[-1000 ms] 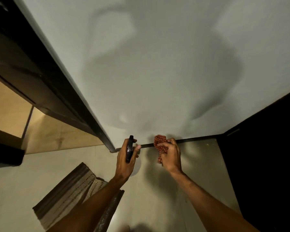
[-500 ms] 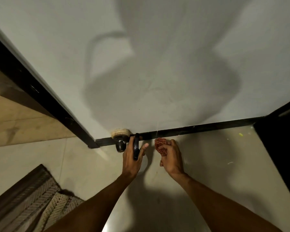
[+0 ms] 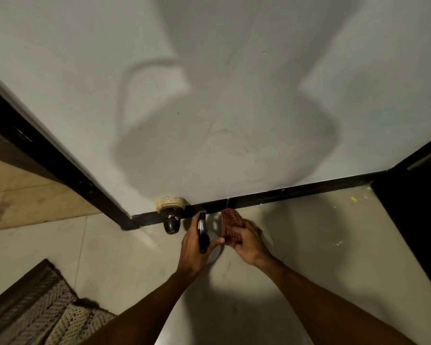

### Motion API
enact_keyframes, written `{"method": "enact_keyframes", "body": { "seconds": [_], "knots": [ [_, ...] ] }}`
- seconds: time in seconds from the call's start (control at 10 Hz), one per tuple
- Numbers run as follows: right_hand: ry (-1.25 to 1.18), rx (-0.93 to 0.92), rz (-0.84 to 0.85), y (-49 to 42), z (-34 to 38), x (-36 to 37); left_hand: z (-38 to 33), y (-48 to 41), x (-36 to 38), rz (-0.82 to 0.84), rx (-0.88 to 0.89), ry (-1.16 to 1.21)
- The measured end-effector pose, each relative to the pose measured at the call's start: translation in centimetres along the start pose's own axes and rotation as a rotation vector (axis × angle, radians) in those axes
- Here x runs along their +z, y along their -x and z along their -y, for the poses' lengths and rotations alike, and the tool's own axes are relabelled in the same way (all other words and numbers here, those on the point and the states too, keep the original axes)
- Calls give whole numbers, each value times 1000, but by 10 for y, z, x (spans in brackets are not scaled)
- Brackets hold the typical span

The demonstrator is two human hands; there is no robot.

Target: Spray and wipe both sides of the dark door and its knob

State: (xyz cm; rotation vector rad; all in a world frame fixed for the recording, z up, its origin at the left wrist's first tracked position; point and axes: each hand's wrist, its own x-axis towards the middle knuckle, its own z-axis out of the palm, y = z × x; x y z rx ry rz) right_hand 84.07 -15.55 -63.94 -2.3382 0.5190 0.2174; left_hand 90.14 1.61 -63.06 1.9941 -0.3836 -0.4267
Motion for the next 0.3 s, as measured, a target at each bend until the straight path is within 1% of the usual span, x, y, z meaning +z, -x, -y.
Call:
{"method": "enact_keyframes", "body": {
  "seconds": [0.1,0.2,0.3],
  "knots": [
    [-51,-15,-12,16,16,-21,-12,6,-17,173,-140,-119],
    [-84,-11,-48,34,28,-42,-17,10,-34,323,-179,-234],
    [-83,43,-96,58,53,-74,-61,19,-64,374,-185,-320]
  ]
}}
